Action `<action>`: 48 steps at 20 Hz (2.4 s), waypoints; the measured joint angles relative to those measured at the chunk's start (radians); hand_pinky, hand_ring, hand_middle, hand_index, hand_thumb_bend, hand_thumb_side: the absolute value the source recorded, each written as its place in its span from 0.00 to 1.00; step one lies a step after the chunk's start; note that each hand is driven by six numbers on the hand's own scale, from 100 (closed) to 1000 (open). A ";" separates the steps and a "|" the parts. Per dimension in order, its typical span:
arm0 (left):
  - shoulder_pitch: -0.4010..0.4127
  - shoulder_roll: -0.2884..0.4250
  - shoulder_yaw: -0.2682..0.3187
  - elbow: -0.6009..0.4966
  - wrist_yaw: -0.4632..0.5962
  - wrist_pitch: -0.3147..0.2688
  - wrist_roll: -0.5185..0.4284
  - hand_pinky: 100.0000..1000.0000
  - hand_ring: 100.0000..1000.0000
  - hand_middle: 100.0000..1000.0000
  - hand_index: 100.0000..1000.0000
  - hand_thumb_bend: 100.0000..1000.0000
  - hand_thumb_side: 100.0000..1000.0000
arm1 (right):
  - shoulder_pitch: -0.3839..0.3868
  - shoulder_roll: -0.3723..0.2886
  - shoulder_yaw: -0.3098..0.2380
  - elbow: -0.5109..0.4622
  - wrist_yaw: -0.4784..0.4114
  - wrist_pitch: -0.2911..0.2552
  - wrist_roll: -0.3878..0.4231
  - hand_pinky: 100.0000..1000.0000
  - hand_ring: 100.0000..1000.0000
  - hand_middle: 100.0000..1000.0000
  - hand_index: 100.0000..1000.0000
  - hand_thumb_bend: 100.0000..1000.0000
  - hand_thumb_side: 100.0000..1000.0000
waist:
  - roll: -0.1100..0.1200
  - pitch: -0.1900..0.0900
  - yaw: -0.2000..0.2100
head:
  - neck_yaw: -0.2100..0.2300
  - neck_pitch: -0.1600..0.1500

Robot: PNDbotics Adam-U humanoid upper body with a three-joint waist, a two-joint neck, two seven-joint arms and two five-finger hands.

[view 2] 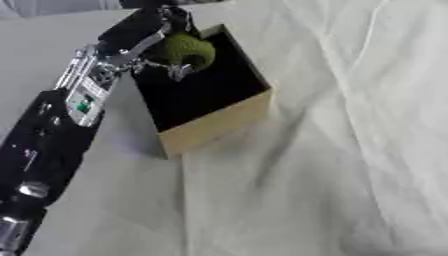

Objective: Pick up objects on the table and place them in the box.

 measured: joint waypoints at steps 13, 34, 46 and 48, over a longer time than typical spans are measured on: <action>0.015 -0.016 0.003 0.048 -0.058 0.013 -0.007 0.88 1.00 0.86 0.94 0.62 0.44 | 0.000 0.000 -0.001 0.000 0.000 0.001 0.001 0.86 0.85 0.64 0.74 0.00 0.31 | -0.001 0.000 -0.002 | -0.007 0.000; 0.014 0.011 0.047 -0.063 0.061 0.063 0.132 0.72 0.89 0.72 0.81 0.52 0.31 | -0.005 -0.017 -0.026 0.000 -0.001 -0.008 -0.044 0.85 0.83 0.64 0.74 0.00 0.26 | 0.002 -0.013 -0.002 | -0.007 0.018; 0.105 0.283 0.208 -0.483 0.722 0.242 0.238 0.67 0.82 0.62 0.73 0.00 0.70 | -0.001 -0.041 -0.030 0.000 0.000 -0.011 -0.052 0.84 0.82 0.64 0.74 0.00 0.21 | 0.009 -0.015 0.036 | -0.038 0.009; 0.150 0.334 0.240 -0.534 0.756 0.247 0.290 0.66 0.81 0.61 0.73 0.43 0.25 | -0.001 -0.047 -0.030 0.000 0.000 -0.014 -0.049 0.84 0.82 0.65 0.74 0.00 0.25 | 0.009 -0.015 0.045 | -0.045 0.008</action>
